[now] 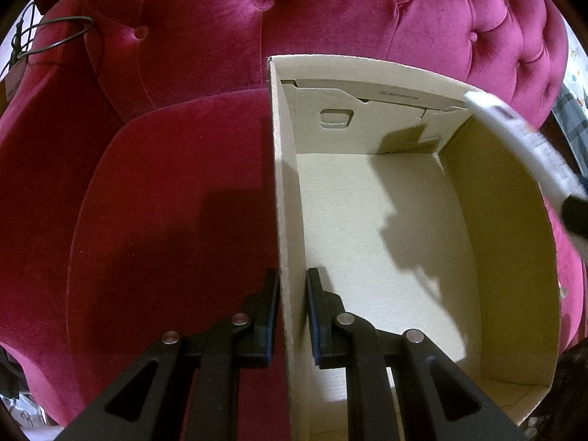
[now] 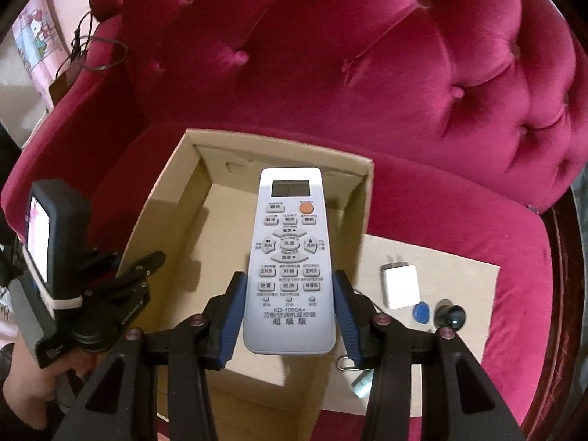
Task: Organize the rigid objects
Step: 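Lift the remote and carry it into the box with the right gripper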
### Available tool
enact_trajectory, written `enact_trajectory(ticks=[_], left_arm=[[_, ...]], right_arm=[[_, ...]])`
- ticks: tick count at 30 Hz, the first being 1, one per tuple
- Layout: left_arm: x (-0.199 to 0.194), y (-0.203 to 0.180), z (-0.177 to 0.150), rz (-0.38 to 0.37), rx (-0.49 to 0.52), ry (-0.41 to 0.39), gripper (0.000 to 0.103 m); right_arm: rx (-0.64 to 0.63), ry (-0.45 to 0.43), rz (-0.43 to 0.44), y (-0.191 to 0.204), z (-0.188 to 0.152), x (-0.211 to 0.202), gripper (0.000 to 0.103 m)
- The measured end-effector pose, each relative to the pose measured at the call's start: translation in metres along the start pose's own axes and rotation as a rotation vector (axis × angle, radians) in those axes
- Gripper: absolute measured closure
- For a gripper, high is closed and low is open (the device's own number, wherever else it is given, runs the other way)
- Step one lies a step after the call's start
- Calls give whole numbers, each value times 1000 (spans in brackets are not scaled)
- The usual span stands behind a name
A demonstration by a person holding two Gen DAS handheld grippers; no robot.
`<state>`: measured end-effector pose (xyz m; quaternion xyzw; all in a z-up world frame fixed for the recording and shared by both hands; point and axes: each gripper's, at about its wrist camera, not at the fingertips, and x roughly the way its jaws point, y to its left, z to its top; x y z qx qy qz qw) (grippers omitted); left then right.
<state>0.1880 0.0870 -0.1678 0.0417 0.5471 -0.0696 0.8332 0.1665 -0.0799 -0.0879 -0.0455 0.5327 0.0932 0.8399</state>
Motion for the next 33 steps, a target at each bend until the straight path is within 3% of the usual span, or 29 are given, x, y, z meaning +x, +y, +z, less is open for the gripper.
enact_trajectory(ticks=[17,33], left_arm=[[0,0,0,-1,1,0,88],[0,0,-1,1,3,0,87]], right_arm=[[-9,103,38,30,-6,71,54],[-6,232,64,39,-37,122,53]])
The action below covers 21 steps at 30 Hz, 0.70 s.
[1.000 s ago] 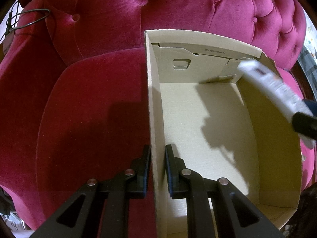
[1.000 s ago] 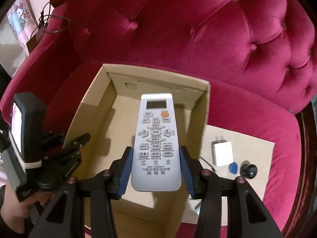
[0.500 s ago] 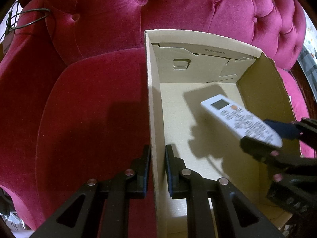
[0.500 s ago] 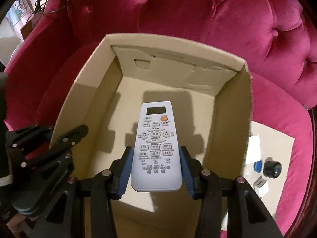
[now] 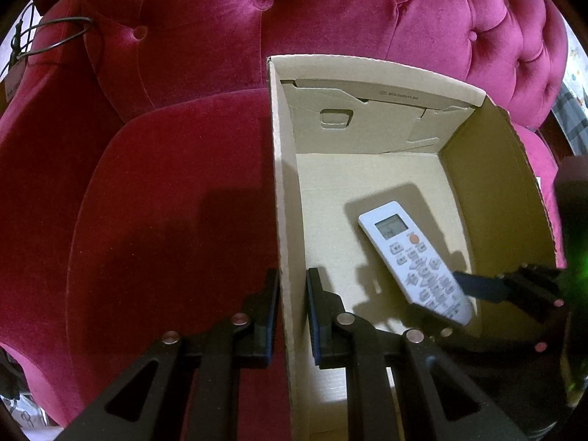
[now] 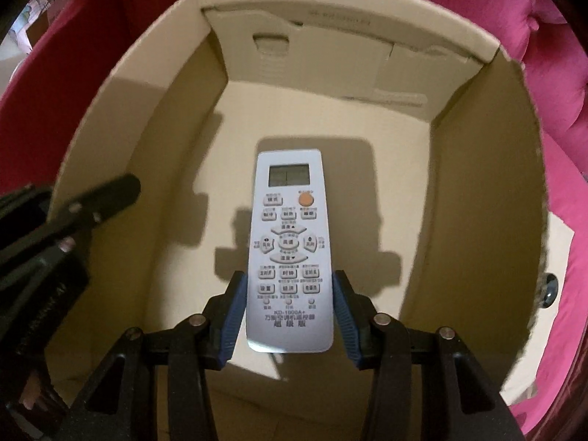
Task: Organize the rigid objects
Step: 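Lift the remote and carry it into the box with the right gripper, then lower the remote onto the box floor and open the right gripper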
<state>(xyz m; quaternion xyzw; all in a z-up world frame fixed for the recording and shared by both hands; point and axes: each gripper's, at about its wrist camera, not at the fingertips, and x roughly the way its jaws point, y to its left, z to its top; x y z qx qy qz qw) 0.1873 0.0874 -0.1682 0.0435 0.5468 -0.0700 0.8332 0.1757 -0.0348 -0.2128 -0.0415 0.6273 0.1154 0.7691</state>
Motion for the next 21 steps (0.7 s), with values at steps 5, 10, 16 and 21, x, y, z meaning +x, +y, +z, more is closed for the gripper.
enact_trajectory(ticks=[5,10,16,21], left_arm=[[0,-1,0,3,2,-1,87],[0,-3,0,5,6,-1,87],[0,-6,0,10,9,0,87],[0,-6,0,9,9,0,87]], right_arm=[[-3,20,9,-5,5,4,53],[-5,14,5,-9,7,5,53],[-16,-23,-13,-8,10,-5,50],[-18,-61,-36,-2,10,-22,48]])
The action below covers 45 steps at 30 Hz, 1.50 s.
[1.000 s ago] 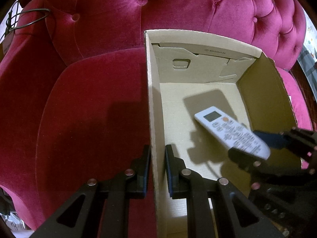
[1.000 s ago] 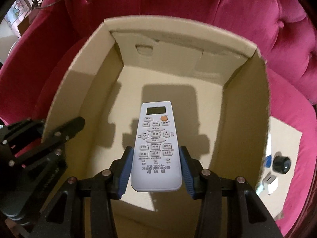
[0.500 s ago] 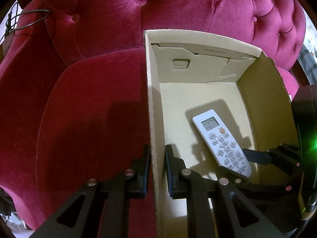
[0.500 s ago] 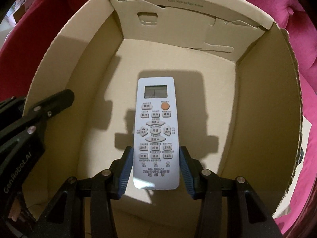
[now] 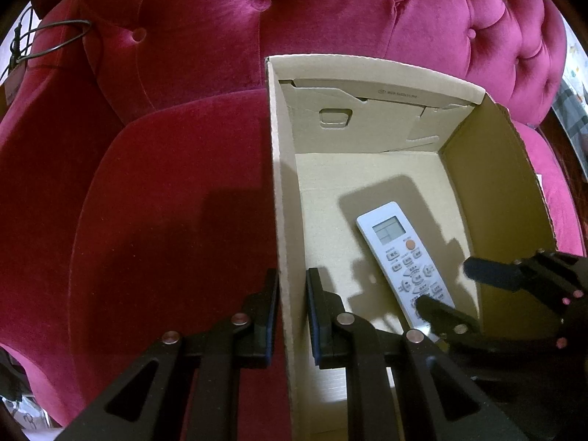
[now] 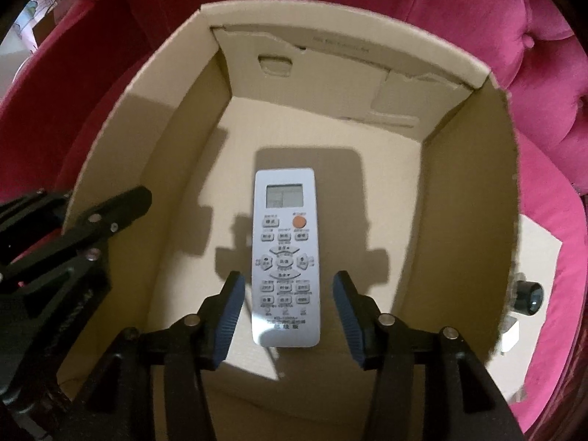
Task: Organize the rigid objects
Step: 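Lower the remote onto the box floor and open the right gripper, then move the right gripper back to the paper and grasp the black puck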
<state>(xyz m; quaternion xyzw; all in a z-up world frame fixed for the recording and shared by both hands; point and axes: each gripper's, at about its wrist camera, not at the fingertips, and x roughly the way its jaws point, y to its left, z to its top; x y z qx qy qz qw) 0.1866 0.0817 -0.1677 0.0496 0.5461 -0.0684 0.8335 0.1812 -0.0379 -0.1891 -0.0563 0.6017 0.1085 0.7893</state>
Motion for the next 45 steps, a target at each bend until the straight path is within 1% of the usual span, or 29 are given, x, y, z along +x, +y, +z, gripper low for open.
enact_trajectory(ticks=[9,13,14,20,26,29,31,33,35,37,45], left_arm=[[1,-1,0,-2,-2,0,87],[1,-1,-1,2,1,-1,88],[1,-1,-1,3,2,-1,88],[1,-1,-1,2,0,-1,88],[2,-1,0,2,-1,-1,88],[2,-1,-1,2,-1,-1,88],[2,-1,0,2,0,-1,88],[2,-1,0,3,0,-1,88],[2,-1,0,2,-1,-1,88],[2,-1,-1,2,-2,-1,88],[2,-2,-1,3,-2,-1,88]], right_arm=[[3,-55,-19,-10,-7,-38,47],[2,-84,-43,-18,-12,-58,47],[5,-86,-43,-18,-11,-57,47],[42,-128,-62,-37,-12,-77,44],[78,-159,-89,-61,-16,-100,35],[93,-177,-112,-74,-18,-109,25],[104,-181,-119,-82,-20,-113,16],[117,-184,-124,-90,-21,-115,11],[126,-186,-134,-99,-22,-119,8],[141,-185,-144,-109,-24,-119,0],[209,-171,-177,-156,-31,-111,0]])
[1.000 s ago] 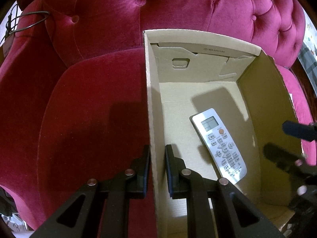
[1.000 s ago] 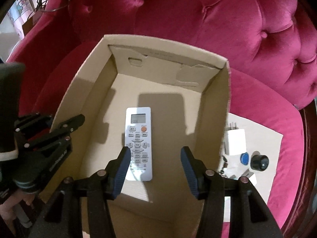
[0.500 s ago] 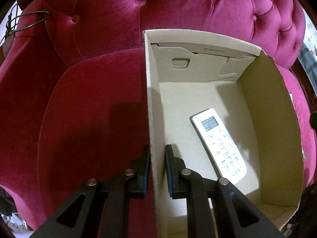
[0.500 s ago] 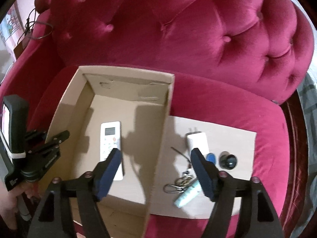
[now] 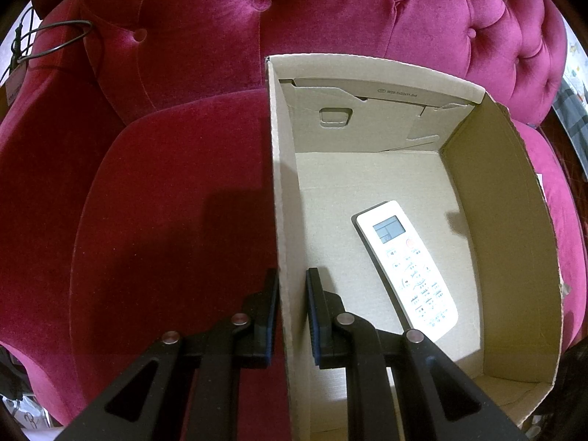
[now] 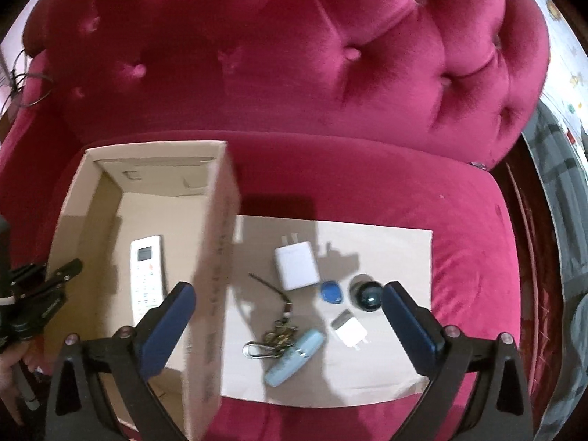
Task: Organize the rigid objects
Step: 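Move the right gripper back to the paper and grasp the black puck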
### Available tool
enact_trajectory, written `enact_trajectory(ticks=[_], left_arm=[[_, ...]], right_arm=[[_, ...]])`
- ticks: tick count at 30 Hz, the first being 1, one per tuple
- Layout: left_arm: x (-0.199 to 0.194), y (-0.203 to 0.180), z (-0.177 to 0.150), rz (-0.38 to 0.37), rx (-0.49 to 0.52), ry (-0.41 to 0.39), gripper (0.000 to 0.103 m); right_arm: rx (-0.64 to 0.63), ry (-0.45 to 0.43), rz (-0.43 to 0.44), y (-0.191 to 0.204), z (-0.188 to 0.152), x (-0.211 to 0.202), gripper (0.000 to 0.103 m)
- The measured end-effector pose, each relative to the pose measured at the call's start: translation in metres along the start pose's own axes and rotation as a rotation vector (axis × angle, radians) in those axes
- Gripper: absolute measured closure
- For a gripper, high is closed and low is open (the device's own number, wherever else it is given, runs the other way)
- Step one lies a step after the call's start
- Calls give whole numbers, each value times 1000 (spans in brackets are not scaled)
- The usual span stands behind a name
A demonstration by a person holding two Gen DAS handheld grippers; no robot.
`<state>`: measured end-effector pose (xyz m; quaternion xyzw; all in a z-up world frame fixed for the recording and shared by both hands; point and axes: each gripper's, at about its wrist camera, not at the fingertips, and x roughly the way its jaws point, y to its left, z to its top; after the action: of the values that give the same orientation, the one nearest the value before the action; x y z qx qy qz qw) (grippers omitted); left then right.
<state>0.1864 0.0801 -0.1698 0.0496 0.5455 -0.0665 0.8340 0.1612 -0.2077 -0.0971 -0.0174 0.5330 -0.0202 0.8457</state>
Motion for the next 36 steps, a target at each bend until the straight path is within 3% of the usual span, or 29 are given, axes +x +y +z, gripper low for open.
enact_trajectory(ticks=[13,32,36], left_arm=[[-1,-2,-2,1,1,1,88],[0,-1,-1,-1,-2,5,88],[-1,-1,-1,2,1,4,88]], right_arm=[[88,92,-65,-62,-10,55,0],[196,228,-30,-105,-25,122,1],[215,232,-1,-107,-24,126,8]])
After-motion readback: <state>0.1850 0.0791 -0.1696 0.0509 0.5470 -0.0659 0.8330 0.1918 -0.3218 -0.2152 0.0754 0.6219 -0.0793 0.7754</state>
